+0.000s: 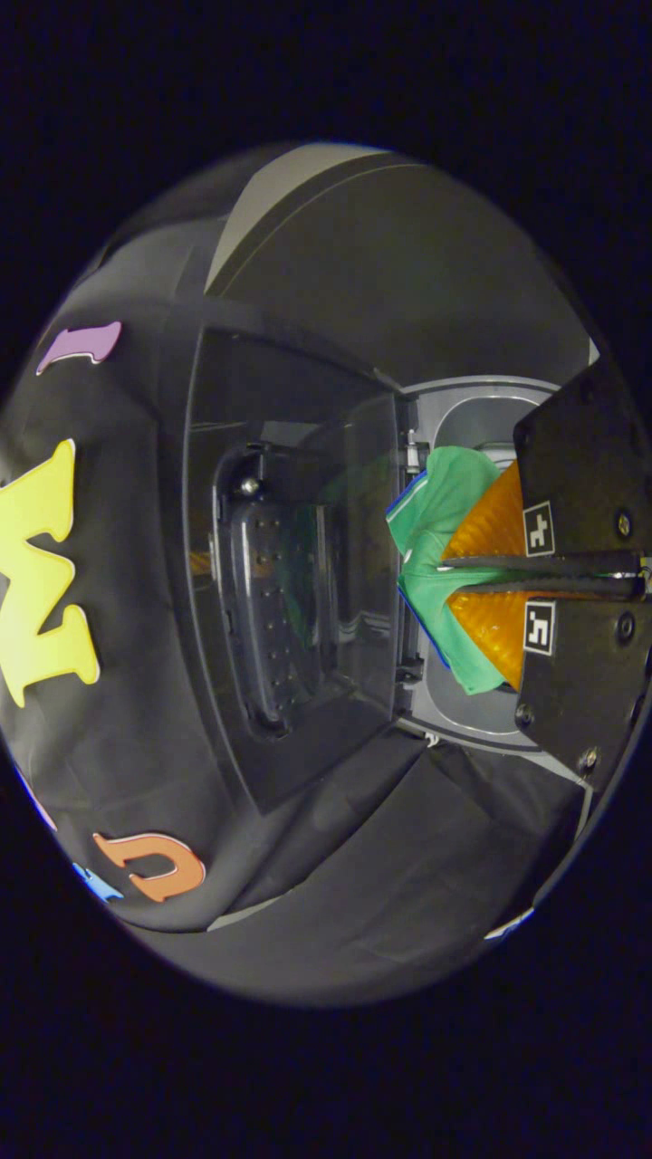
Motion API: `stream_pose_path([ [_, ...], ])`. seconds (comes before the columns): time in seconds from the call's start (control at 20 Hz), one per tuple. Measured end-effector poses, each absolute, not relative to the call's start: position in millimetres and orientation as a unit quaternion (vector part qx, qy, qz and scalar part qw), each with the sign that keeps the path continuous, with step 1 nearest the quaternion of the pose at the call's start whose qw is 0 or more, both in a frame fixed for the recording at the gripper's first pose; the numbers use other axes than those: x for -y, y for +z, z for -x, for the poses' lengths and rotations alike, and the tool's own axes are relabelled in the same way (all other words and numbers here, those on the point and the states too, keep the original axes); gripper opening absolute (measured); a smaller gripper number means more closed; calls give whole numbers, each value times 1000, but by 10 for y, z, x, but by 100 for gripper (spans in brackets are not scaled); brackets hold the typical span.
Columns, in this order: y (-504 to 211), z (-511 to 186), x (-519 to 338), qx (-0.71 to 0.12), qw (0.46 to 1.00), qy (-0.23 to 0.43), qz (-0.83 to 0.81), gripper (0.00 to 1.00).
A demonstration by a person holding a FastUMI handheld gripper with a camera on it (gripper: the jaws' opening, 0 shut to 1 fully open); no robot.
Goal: Put the clothes into the washing machine and then close the washing machine lid.
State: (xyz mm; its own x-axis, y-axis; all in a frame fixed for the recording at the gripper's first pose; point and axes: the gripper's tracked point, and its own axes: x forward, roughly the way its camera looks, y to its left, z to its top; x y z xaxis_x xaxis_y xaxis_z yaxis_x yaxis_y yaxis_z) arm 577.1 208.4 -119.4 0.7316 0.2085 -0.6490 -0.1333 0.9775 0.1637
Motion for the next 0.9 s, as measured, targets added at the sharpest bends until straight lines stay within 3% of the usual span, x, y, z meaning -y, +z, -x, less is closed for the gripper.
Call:
stream_pose_path([
  [0.6, -1807, -5790, -2177, -411, 907, 82, -51, 5],
  [0.65, -1836, -5771, -2228, -419, 901, 93, -58, 11],
  [0.85, -1720, -5838, -2169, -398, 912, 101, -8, 97],
  [0.9, -1681, -5840, -2179, -387, 916, 111, 3, 95],
])
